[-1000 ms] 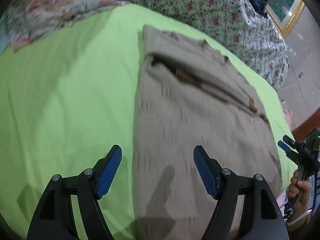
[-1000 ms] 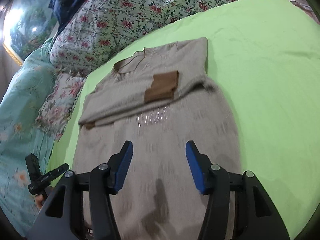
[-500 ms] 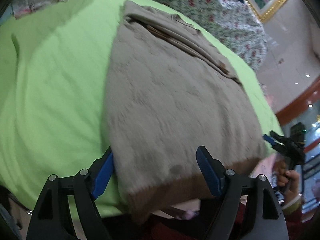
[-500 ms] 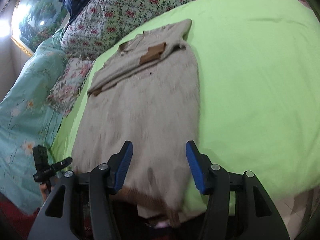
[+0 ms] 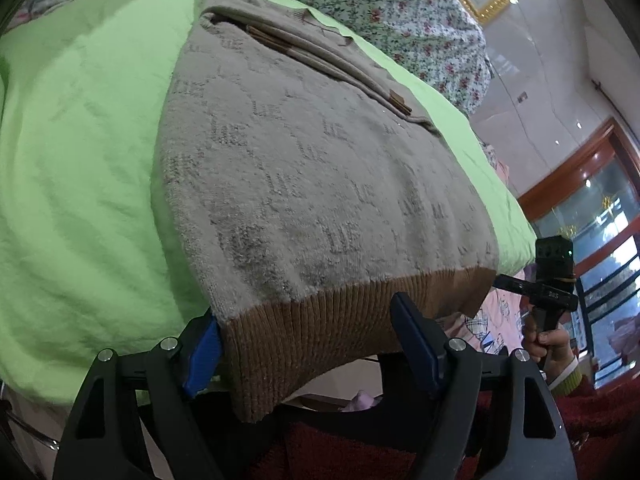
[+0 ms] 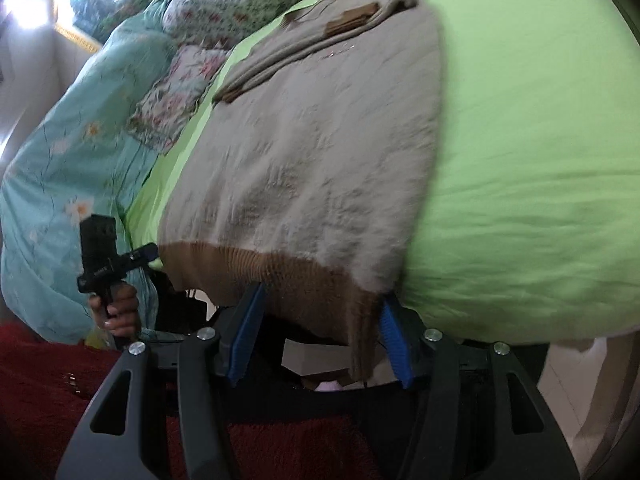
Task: Fold small clothes
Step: 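Grasp the hem with both grippers and fold it up toward the collar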
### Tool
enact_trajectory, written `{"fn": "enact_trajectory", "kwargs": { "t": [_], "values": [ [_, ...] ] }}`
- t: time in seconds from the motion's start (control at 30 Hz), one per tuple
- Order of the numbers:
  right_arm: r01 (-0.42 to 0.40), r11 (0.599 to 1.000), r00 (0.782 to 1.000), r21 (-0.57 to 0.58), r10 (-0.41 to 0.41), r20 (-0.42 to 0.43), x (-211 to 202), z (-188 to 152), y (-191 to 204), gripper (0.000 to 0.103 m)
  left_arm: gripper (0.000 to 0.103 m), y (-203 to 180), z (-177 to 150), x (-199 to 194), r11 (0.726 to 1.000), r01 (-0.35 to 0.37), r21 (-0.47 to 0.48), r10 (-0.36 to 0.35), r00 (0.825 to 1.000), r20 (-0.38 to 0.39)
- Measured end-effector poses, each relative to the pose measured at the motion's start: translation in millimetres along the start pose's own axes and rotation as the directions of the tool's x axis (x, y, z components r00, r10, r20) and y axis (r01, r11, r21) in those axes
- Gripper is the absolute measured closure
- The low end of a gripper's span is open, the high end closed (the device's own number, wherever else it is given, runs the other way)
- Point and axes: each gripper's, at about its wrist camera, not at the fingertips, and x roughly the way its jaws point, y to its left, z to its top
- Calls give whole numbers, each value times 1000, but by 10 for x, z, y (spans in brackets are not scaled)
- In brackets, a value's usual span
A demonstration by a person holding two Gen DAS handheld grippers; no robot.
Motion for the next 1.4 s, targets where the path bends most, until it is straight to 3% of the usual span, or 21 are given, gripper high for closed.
{"fn": "enact_trajectory", "kwargs": {
  "t": [0.1,0.17,0.23,0.3,0.43,0.57,0.67,0.9,0.97,1.1,1.3,1.4],
  "values": [
    [10,999,1000,-40,-10,18,60,-8,58,45,36,39,22,-9,1000,29,2,-29,1000,-2],
    [19,998,1000,-57,-18,20,53,-18,79,55,48,97,27,-20,999,42,-10,-42,999,-5],
    [38,998,999,-54,-37,16,40,-43,50,78,68,129,45,-5,999,45,-22,-45,999,-11],
    [37,998,999,-45,-37,13,25,-64,14,93,81,163,40,3,999,38,-24,-39,999,-19],
    [0,998,998,-69,4,55,-57,-53,112,94,93,148,24,-43,1000,21,-9,-21,1000,-14],
    [-106,993,980,-58,115,163,-317,73,197,94,96,140,40,-184,1000,6,-20,-5,1000,27],
    [-150,987,959,-61,160,234,-512,204,259,94,96,50,153,-420,1000,-3,-11,4,994,111],
    [-205,975,902,-87,223,370,-835,607,362,94,96,-169,593,-861,999,28,26,-35,949,313],
    [-205,975,888,-86,222,403,-850,777,365,94,97,-187,801,-885,999,36,29,-44,929,366],
    [-169,983,873,-68,182,453,-784,1195,339,94,97,-201,1230,-790,999,33,20,-38,906,422],
    [-83,996,867,-12,78,493,-606,1971,209,94,97,-273,2072,-531,993,-120,-20,114,864,490],
    [-47,999,869,27,28,493,-464,2415,107,94,97,-265,2495,-337,988,-149,-33,146,858,492]
  ]
}}
